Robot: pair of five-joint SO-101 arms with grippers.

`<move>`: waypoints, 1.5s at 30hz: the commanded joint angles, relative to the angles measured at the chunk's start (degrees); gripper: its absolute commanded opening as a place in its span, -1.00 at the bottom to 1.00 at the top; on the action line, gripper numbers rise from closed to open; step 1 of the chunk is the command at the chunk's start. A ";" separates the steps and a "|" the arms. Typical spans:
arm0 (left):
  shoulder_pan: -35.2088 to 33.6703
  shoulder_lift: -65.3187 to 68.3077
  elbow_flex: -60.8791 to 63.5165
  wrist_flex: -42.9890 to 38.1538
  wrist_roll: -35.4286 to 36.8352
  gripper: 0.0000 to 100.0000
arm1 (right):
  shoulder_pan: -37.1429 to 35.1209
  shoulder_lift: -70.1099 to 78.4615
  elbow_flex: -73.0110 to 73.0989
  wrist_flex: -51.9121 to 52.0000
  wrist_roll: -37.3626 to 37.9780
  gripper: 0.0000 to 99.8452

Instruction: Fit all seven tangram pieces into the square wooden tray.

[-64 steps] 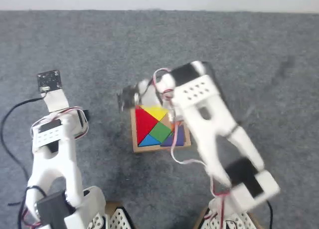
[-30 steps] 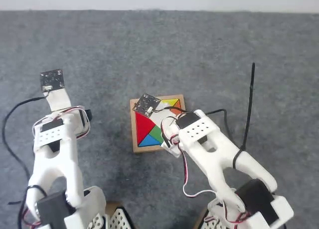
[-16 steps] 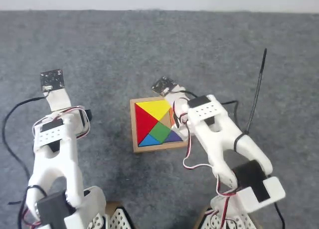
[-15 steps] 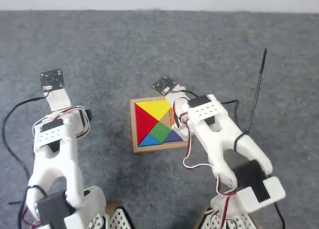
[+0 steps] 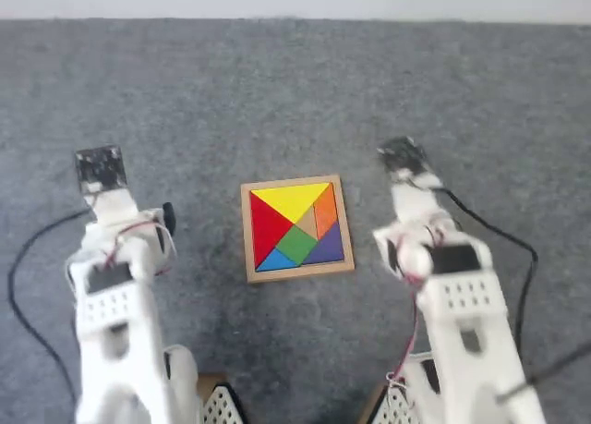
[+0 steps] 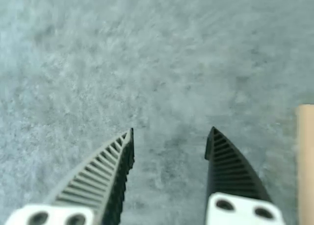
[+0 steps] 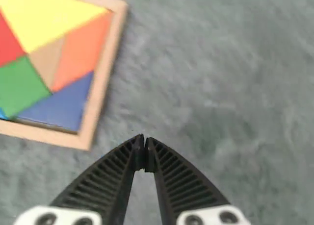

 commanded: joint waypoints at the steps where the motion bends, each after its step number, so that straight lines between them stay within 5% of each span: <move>1: 2.81 -16.88 6.55 -0.35 -0.62 -0.53 | 5.32 -15.78 9.58 -0.04 -0.44 -0.98; 8: 2.99 -43.43 20.79 0.70 -0.53 -0.54 | 11.56 -32.04 17.41 7.87 5.89 -0.98; 13: 3.34 -55.82 20.09 15.74 -0.62 -0.53 | 14.99 -40.48 25.23 7.78 6.24 -0.97; 28: 3.25 -54.24 20.09 39.65 -0.44 -0.53 | 14.73 -58.51 37.01 9.80 6.33 -0.98; 45: 3.25 -54.33 20.09 38.51 -0.35 -0.53 | 15.08 -58.15 37.01 10.33 6.33 -0.97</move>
